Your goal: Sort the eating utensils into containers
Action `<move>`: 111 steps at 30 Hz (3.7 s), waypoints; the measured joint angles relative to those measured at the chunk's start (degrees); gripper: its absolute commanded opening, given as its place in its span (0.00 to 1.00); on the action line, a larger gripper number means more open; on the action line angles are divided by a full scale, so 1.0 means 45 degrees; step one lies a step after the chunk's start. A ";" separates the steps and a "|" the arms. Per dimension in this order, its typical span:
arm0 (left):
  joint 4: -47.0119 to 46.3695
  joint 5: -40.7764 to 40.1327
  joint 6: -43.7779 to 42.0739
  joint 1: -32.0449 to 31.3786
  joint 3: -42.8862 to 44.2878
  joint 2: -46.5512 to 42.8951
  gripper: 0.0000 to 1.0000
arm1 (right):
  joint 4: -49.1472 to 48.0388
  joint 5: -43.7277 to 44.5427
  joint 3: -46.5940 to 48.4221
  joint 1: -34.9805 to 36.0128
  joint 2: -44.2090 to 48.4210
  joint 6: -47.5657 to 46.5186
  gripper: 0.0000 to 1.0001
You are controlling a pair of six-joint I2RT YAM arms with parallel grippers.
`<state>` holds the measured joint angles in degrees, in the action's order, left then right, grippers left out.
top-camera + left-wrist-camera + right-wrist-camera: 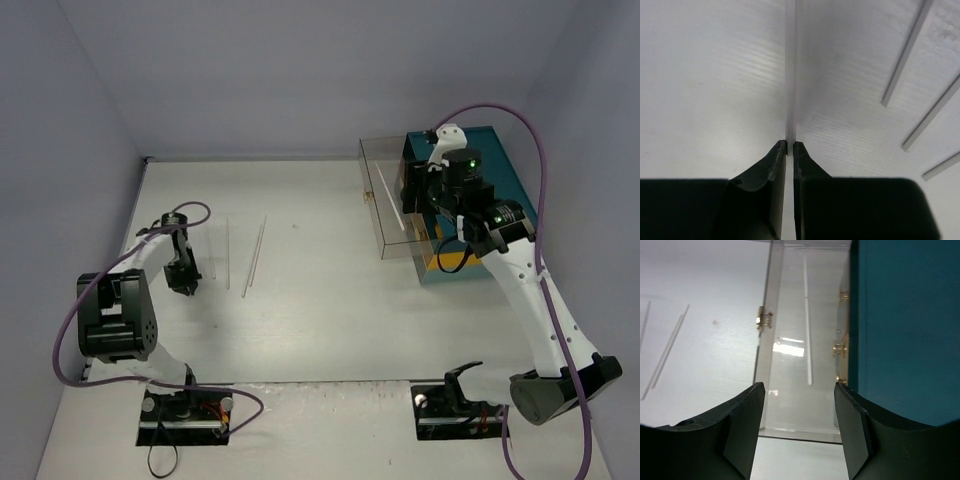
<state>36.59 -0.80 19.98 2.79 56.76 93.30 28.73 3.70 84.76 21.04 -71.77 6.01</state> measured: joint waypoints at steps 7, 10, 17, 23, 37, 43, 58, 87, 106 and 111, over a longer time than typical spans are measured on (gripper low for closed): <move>0.0501 0.0994 0.0323 0.0708 -0.0071 -0.3498 0.00 | 0.0006 -0.2250 0.0342 0.0010 -0.0005 0.0306 0.55; 0.0490 0.2168 0.0666 0.0633 0.0232 -0.4975 0.00 | -0.0170 -0.3512 0.0538 0.0065 -0.0044 0.0683 0.56; -0.0375 0.4690 0.2149 -0.0414 0.1344 -0.6876 0.00 | -0.1123 -0.5585 0.1035 0.1210 -0.0552 0.1911 0.56; -0.2022 0.5281 0.3957 -0.3832 0.1797 -0.7451 0.00 | -0.2175 -0.6170 0.1307 0.3014 -0.1302 0.2847 0.54; -0.5892 0.4422 0.6418 -0.8408 0.2088 -0.6728 0.00 | -0.3740 -0.6352 0.1680 0.3592 -0.2527 0.4020 0.50; -0.6515 0.4065 0.6465 -0.9234 0.2478 -0.6075 0.00 | -0.4041 -0.6337 0.1712 0.3696 -0.2642 0.4074 0.26; -0.6039 0.2940 0.6253 -0.9542 0.2699 -0.5711 0.64 | -0.3966 -0.4791 0.1255 0.3567 -0.2601 0.3395 0.00; 0.1616 -0.1501 0.2342 -0.3235 0.1208 -0.3775 0.69 | -0.1247 0.0257 0.0410 -0.0005 -0.5447 0.0541 0.17; 0.0792 -0.0849 0.0882 -0.1661 0.1293 -0.0465 0.50 | -0.1025 0.0243 0.0420 0.0000 -0.2184 0.0009 0.48; 0.0484 -0.0588 0.0725 -0.1513 0.1714 0.0665 0.46 | -0.1042 0.0465 0.0395 0.0000 -0.0614 -0.0109 0.50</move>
<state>38.76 -3.44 23.24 -4.02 64.47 96.29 24.04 5.80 86.54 21.04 -74.53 5.52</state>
